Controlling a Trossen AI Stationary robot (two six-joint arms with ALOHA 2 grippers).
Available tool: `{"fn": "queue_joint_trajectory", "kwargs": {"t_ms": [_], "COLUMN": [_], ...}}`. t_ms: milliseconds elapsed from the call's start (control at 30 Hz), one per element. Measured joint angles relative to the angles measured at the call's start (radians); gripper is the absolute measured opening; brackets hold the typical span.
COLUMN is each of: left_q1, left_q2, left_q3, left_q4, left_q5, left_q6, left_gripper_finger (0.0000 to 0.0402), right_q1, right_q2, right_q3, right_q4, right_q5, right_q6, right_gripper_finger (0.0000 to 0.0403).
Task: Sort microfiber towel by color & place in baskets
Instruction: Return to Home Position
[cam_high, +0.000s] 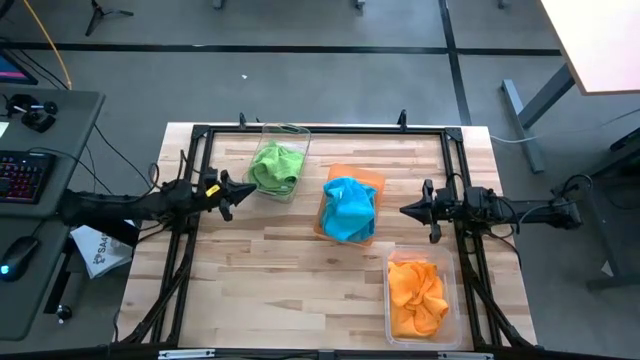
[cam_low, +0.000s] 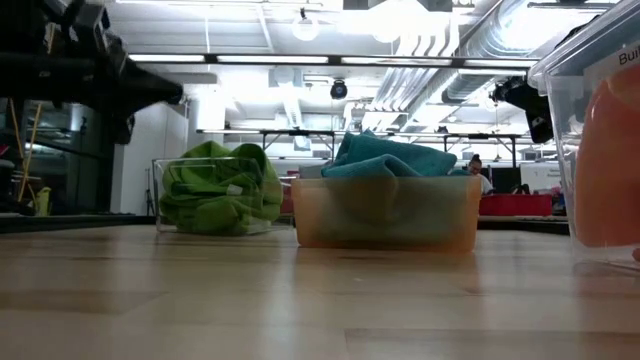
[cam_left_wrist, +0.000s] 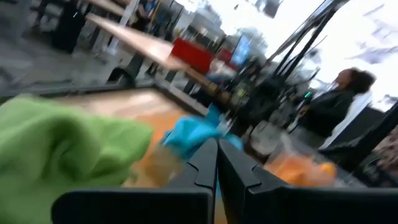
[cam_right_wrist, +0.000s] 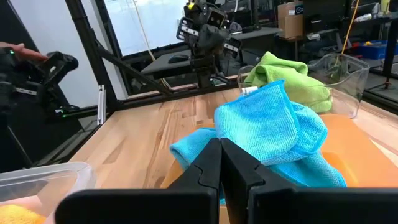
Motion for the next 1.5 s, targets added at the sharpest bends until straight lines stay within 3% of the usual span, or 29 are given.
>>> {"fn": "queue_joint_trajectory", "kwargs": {"t_ms": [200,433,600,1000,1067,1333,1500], "left_q1": [0.018,0.019,0.014,-0.037,-0.063,-0.156,-0.169], "left_q2": [-0.112,-0.267,-0.266,-0.266,-0.266,-0.266,-0.266], "left_q3": [0.0,-0.001,0.0,-0.002,-0.002,-0.004,-0.003], "left_q4": [-0.264,-0.246,-0.149,-0.155,-0.175,-0.258,-0.261], "left_q5": [0.0,0.009,0.008,0.0,0.006,0.033,0.053], "left_q6": [0.0,0.0,0.0,0.0,0.05,0.562,0.552], "left_gripper_finger": [0.0001,0.0001,0.0001,0.0001,0.0001,0.0001,0.0001], "right_q1": [0.0,0.0,0.0,0.0,0.0,0.0,0.0], "right_q2": [0.0,0.0,0.0,0.001,0.001,0.001,0.001], "right_q3": [0.0,0.001,0.001,0.001,0.001,0.001,0.001], "right_q4": [-0.001,-0.002,-0.002,-0.002,-0.002,-0.002,-0.003], "right_q5": [0.0,0.001,0.0,-0.003,-0.003,-0.003,-0.003], "right_q6": [0.0,0.0,0.0,0.0,0.0,0.0,0.0], "right_gripper_finger": [0.0,0.0,0.0,0.0,0.0,0.0,0.0]}}
